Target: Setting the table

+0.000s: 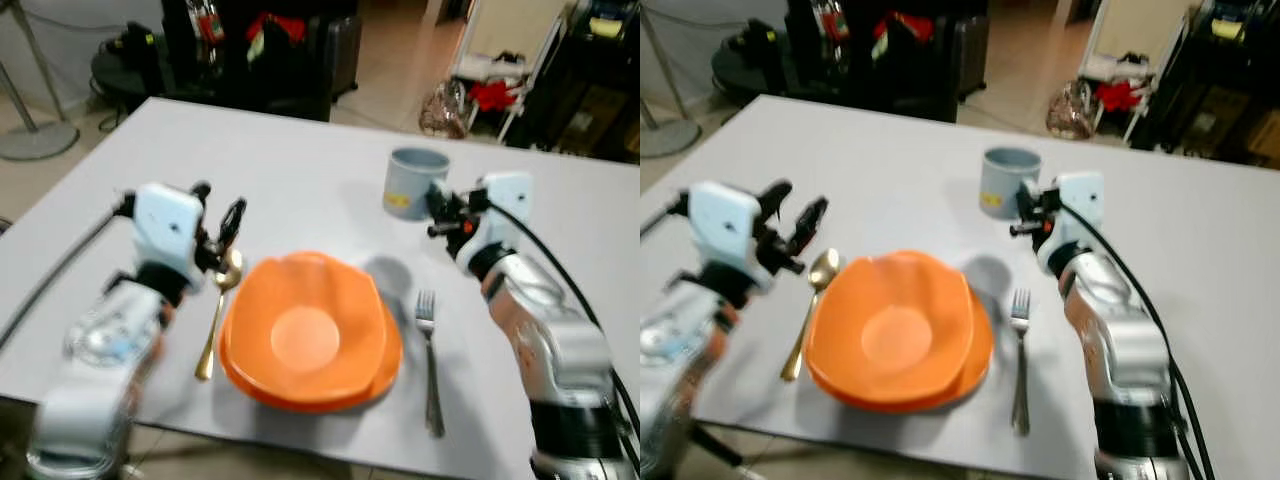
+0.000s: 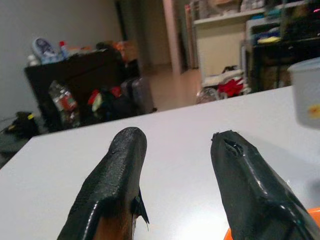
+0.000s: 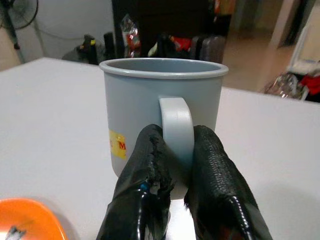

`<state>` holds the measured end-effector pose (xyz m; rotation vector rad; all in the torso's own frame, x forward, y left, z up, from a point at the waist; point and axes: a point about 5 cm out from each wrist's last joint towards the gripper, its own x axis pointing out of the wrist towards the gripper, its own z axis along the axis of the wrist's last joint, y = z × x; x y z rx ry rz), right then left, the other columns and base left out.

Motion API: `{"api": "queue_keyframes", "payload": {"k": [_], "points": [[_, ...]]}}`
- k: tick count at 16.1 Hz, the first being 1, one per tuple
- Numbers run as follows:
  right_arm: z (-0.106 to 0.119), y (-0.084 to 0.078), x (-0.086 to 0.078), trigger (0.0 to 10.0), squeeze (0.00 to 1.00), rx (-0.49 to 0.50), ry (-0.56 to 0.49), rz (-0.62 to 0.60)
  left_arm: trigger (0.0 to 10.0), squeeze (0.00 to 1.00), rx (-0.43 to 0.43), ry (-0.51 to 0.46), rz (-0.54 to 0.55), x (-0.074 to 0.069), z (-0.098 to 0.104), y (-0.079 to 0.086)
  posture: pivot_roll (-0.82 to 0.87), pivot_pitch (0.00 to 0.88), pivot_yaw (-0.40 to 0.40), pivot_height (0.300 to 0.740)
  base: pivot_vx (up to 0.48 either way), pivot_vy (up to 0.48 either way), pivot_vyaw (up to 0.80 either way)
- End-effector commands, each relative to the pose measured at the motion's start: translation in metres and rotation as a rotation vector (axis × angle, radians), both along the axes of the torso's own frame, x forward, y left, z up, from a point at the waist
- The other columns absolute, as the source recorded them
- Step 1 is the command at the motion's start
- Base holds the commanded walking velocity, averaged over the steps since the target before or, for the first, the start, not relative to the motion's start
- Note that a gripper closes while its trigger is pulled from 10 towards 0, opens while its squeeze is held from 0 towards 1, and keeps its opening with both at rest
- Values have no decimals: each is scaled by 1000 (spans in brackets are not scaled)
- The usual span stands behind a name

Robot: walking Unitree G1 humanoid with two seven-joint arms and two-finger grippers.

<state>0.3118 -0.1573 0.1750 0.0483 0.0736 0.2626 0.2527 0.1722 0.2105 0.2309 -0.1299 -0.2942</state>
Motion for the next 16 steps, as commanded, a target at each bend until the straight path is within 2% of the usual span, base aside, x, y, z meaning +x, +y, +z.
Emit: {"api": "queue_keyframes", "payload": {"k": [1,3,5,7,9,11,12,13,16], "points": [[7,-1,9,10000,0,19,-38,27,10000,0,-2,33,-56,3,1,2,-27,34,-47,740,0,0,0],[1,-6,22,10000,0,59,-15,78,10000,0,28,59,-175,8,7,0,-26,32,-51,740,0,0,0],[-5,-13,34,10000,0,48,-2,129,10000,0,67,103,-307,13,13,-6,-31,29,-54,740,0,0,0],[-13,-19,43,10000,0,10,12,200,10000,0,41,145,-414,19,21,-11,-34,31,-53,740,0,0,0],[-23,-26,49,10000,0,-29,39,211,10000,0,4,163,-461,25,28,-15,-47,30,-45,740,0,0,0],[-28,-29,52,10000,0,-22,48,203,10000,0,39,219,-516,23,23,-18,-56,30,-40,740,0,0,0],[-34,-28,54,10000,0,20,61,204,10000,0,59,277,-536,21,18,-18,-57,31,-37,740,0,0,0],[-37,-27,55,10000,0,44,71,207,10000,0,57,307,-533,21,16,-18,-57,34,-37,740,0,0,0],[-48,-20,55,10000,0,24,103,247,10000,0,46,337,-503,26,18,-17,-54,39,-39,740,0,0,0]]}}
